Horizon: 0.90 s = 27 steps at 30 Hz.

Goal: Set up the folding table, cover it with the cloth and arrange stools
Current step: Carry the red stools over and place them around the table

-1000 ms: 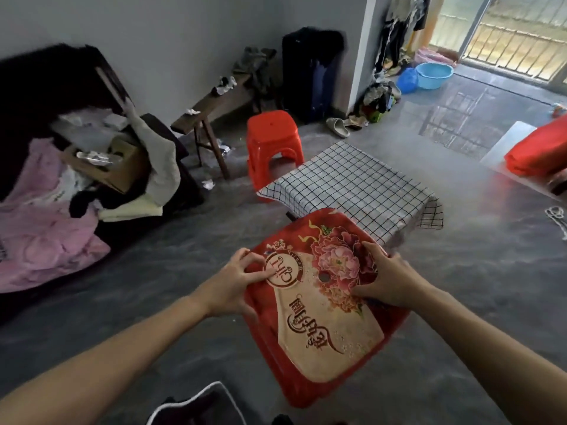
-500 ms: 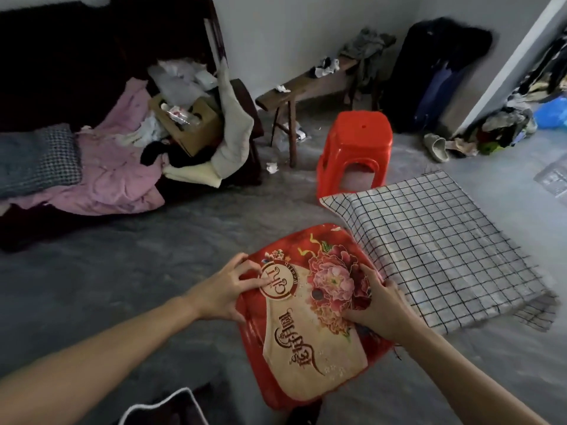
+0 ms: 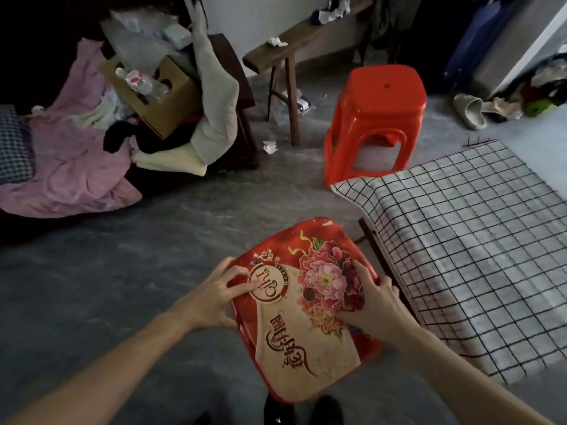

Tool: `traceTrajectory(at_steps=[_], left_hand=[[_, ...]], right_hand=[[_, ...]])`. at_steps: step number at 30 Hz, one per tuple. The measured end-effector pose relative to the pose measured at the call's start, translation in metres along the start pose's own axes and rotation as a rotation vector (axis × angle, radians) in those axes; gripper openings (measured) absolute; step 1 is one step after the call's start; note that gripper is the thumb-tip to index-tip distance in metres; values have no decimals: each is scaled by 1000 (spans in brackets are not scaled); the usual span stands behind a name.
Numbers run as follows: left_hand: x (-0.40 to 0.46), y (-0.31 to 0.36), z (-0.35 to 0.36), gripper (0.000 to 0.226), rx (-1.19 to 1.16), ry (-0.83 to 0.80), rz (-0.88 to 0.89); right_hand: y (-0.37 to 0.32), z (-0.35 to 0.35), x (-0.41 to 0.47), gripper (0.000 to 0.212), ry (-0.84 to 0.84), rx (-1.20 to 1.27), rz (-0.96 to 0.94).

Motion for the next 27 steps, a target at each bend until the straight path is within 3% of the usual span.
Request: traceTrajectory(at_steps=[9,19,23,27], left_hand=[[51,-62,33,95,38,-73,71],[69,-101,67,93,92,-193,-128],[65,-99,44,97,274,-83,-104],[62,-98,5,74,206,98,-237]], right_hand=[[1,65,58,114,-27,95,27],[-6,93,90,103,-72,67,23],[-17,98,87,99,-144,-26,11],[-34,89,75,78,-140,-167,34]])
Point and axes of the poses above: each hand's wrist, its own x-axis towards the middle knuckle, its own z-axis out of the palm, y = z × x, the point moved 10 cm from there along x, towards the middle knuckle, and after that the axes turned 13 degrees about -x, right-handed, at the moved point
